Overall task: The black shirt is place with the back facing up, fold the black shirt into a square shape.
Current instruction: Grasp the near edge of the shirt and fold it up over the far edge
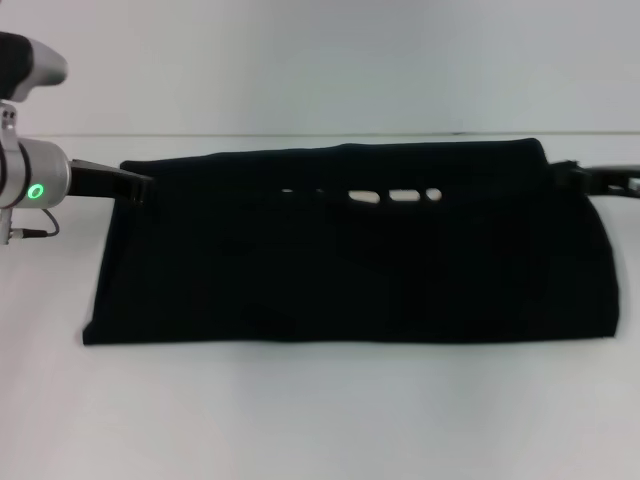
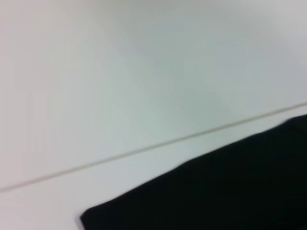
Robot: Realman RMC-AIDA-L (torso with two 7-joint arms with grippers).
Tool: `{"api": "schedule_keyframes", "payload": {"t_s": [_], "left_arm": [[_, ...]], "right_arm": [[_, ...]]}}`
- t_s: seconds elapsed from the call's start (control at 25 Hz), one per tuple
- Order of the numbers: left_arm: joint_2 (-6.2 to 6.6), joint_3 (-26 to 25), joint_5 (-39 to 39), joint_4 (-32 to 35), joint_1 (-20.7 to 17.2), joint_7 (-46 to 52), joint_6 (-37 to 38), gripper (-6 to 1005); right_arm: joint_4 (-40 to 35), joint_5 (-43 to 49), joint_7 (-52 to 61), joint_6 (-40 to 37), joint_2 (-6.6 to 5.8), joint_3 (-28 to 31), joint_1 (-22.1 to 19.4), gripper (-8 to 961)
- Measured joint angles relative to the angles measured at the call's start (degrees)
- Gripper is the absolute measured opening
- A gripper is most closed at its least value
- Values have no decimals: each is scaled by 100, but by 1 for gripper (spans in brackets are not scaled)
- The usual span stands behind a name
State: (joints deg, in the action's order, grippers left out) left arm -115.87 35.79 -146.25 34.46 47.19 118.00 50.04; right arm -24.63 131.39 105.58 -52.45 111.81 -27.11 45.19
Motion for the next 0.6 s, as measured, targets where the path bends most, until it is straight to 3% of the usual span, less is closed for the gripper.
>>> {"api": "schedule_keyframes", "payload": {"t_s": [0.12, 0.36, 0.6], "left_arm": [[-69, 159, -2, -112, 36, 8, -558, 35], [-111, 182, 50, -122, 80, 9, -962, 38], [-101, 154, 53, -51, 184, 13, -1114, 41]], "right_arm": [[231, -2, 6, 573, 69, -151, 329, 40], [319, -18, -3, 1338, 272, -174, 778, 39], [285, -29, 6, 1554, 294, -194, 962, 40]]}}
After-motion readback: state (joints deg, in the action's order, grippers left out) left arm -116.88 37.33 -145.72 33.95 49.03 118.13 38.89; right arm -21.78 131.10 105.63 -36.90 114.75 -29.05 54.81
